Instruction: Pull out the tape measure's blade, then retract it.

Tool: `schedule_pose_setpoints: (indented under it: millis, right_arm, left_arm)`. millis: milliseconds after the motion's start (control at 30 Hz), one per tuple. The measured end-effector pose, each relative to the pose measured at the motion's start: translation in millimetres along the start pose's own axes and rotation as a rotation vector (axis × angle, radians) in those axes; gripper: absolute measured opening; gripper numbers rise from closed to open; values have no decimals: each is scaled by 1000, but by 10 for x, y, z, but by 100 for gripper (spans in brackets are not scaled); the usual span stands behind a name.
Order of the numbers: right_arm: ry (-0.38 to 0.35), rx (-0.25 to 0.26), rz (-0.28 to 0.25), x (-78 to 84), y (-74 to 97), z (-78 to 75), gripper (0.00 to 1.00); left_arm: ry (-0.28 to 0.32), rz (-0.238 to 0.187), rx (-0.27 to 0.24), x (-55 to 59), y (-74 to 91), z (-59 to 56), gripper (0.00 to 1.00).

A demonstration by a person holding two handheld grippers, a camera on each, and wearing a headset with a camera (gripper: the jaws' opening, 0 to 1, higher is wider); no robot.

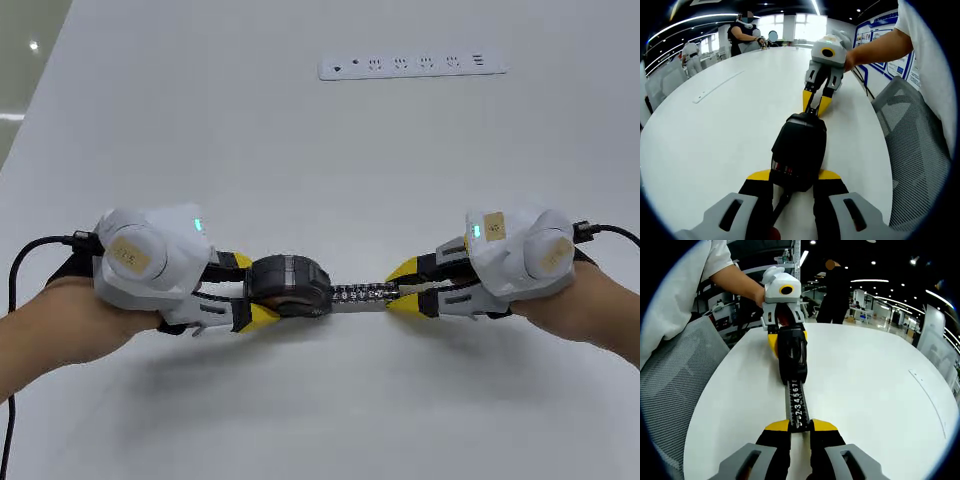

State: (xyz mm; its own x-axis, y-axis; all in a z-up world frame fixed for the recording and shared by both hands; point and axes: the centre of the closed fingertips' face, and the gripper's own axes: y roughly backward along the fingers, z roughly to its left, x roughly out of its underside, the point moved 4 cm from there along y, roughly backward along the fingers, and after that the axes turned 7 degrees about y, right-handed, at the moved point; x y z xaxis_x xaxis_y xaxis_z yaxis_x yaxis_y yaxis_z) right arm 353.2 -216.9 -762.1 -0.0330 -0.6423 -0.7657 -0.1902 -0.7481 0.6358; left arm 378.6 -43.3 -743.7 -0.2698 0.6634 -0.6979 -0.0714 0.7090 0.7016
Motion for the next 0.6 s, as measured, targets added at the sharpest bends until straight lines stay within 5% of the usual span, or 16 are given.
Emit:
schedule_pose_setpoints:
  millis: [600]
  right_arm:
    - [5, 19, 58, 226, 268, -41, 10]
  left_arm:
    - [-7, 10, 0, 1, 3, 0, 25]
